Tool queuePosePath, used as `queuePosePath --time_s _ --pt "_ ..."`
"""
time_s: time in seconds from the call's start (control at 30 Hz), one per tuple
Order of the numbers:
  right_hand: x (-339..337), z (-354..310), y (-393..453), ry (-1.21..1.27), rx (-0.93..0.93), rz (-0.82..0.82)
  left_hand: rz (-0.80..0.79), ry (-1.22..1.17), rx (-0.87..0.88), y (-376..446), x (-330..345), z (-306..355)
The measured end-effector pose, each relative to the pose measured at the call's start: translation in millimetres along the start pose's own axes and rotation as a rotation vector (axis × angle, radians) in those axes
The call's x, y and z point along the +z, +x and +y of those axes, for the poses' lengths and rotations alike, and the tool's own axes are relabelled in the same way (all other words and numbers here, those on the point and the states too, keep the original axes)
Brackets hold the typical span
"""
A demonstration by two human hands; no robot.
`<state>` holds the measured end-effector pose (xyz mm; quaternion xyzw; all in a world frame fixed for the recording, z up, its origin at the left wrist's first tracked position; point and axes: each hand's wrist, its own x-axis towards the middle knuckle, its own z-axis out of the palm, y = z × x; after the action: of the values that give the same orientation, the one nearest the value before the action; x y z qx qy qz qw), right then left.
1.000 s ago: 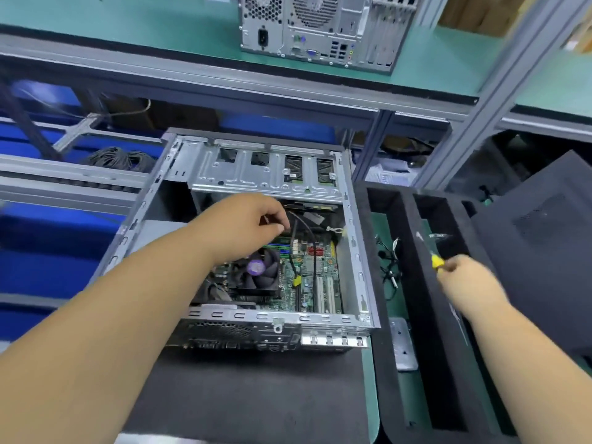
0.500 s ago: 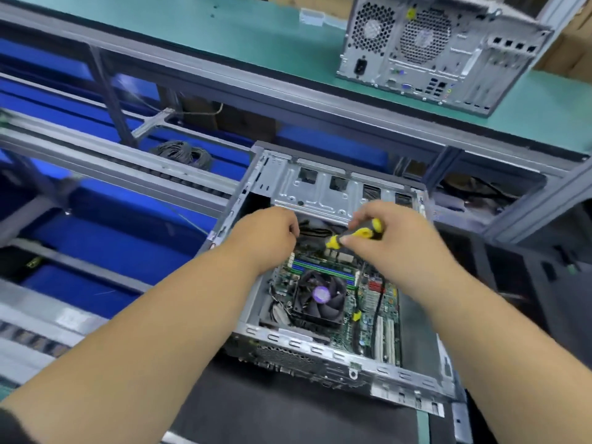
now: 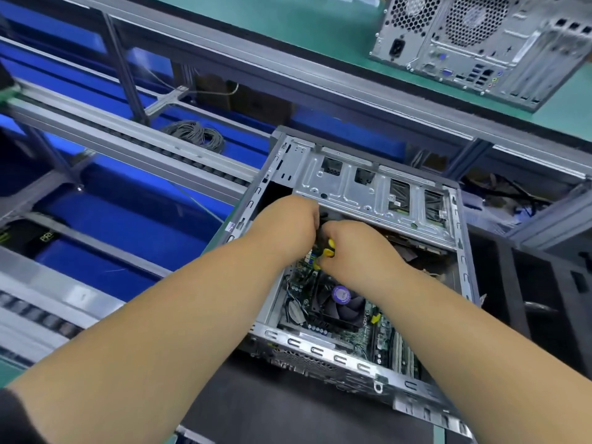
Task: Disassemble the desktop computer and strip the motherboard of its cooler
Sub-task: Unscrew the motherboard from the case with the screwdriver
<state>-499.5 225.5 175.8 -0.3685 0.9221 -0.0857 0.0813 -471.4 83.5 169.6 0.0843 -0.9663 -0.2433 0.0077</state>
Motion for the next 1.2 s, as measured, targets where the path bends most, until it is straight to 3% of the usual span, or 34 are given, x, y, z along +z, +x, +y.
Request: queuePosePath --time_s 0.4,1.0,1.2 --pt "2 -3 -1 -0.009 -0.008 -0.031 -0.032 0.010 -0.021 2 1 1" --pt "-15 0 -15 0.160 0.072 0.108 0.023 -0.048 -0.075 0 1 3" --pt "-55 14 -41 0.342 0.183 0.245 -0.078 -0.285 -0.024 0 -2 -1"
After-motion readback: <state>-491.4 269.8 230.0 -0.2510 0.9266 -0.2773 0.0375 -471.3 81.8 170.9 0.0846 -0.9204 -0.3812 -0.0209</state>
